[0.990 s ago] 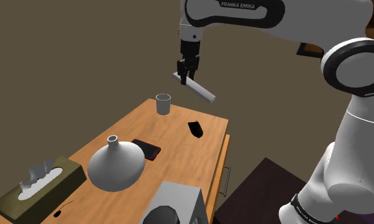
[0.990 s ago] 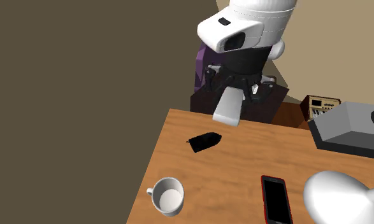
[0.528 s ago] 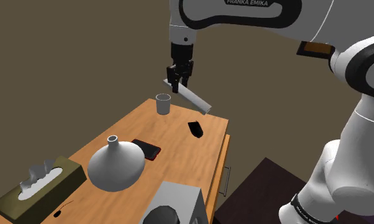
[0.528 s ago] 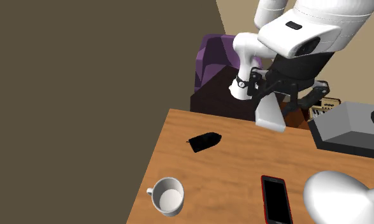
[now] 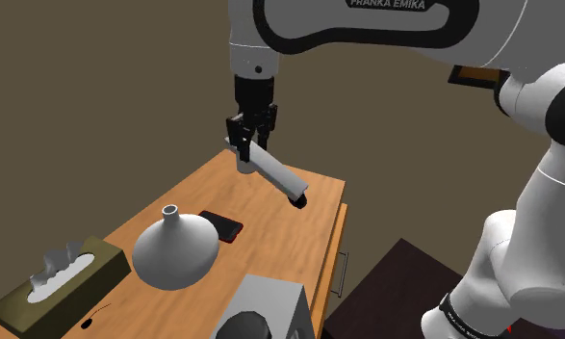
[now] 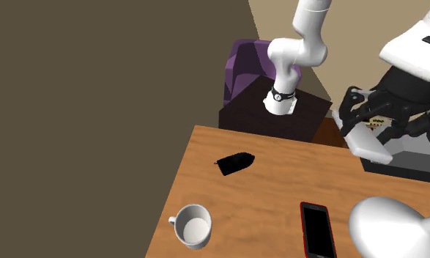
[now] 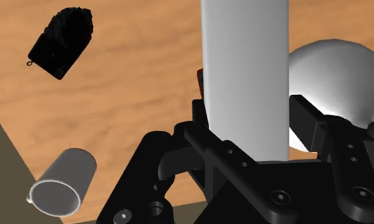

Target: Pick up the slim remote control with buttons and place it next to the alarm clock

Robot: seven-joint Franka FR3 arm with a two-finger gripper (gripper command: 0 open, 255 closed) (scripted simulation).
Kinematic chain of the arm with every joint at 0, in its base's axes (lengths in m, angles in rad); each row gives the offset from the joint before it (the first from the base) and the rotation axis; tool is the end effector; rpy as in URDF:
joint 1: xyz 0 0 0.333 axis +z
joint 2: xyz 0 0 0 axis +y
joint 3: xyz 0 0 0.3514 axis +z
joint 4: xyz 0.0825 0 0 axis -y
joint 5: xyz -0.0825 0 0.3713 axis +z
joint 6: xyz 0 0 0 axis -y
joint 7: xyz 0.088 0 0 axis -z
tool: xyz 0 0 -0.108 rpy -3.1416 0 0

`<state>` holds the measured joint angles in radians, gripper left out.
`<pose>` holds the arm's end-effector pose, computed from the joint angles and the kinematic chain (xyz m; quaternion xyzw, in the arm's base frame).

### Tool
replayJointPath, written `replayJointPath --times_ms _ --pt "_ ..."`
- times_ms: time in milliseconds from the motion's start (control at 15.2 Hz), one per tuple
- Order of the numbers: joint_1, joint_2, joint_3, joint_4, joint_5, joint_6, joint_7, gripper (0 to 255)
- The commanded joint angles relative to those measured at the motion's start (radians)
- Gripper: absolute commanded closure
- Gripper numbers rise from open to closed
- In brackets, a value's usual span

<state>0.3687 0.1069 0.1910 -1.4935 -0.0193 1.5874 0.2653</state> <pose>0.4954 0.3000 0.6370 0.9892 0.1464 -0.0053 0.0018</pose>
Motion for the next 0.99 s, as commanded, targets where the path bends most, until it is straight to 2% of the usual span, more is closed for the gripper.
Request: replayJointPath --times_ms 0,462,924 --pt "0.029 0.011 0.022 0.027 -0.004 -0.016 0.051 255" --pt "0.130 0.078 0.091 0.112 -0.029 -0.038 0.218 255" --pt "0.255 0.208 0.148 0.286 -0.079 -0.090 0.383 255"
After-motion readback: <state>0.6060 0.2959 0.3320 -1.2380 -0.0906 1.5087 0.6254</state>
